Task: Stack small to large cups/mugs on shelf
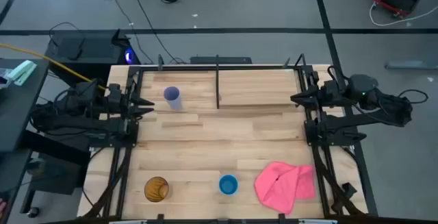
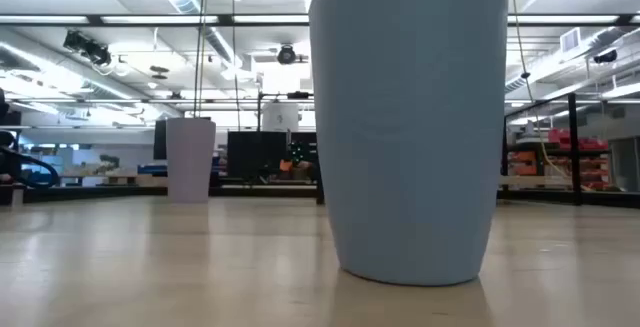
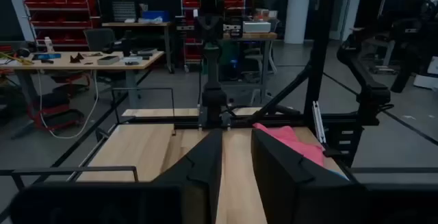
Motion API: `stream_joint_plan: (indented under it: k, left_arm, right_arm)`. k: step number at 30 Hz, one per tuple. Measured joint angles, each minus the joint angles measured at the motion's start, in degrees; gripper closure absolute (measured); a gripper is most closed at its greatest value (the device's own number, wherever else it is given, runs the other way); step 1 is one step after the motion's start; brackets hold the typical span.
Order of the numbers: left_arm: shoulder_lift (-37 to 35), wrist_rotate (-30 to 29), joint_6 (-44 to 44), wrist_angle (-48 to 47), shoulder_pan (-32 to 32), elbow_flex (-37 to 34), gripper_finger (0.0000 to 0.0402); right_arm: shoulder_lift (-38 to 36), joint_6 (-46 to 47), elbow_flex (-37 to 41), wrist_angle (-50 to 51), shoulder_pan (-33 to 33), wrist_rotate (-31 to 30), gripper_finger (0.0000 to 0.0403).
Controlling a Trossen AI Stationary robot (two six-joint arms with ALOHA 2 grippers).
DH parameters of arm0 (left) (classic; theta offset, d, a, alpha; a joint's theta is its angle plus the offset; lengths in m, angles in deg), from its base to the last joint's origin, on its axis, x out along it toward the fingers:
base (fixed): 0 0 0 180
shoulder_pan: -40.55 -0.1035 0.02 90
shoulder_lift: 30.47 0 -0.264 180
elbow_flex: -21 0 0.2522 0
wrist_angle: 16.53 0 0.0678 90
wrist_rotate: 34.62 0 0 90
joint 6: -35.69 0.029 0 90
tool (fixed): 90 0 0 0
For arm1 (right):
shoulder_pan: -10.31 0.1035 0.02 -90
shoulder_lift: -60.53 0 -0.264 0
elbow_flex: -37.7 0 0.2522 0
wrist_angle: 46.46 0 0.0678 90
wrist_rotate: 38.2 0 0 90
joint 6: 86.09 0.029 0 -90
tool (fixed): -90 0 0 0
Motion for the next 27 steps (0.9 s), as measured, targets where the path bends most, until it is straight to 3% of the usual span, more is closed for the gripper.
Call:
stream_joint_plan:
  k: [27]
  left_arm:
    - [0.0, 0.0, 0.0, 0.0, 0.0, 0.0, 0.032]
  right_arm:
    - [0.0, 0.0, 0.0, 0.0, 0.0, 0.0, 0.0369]
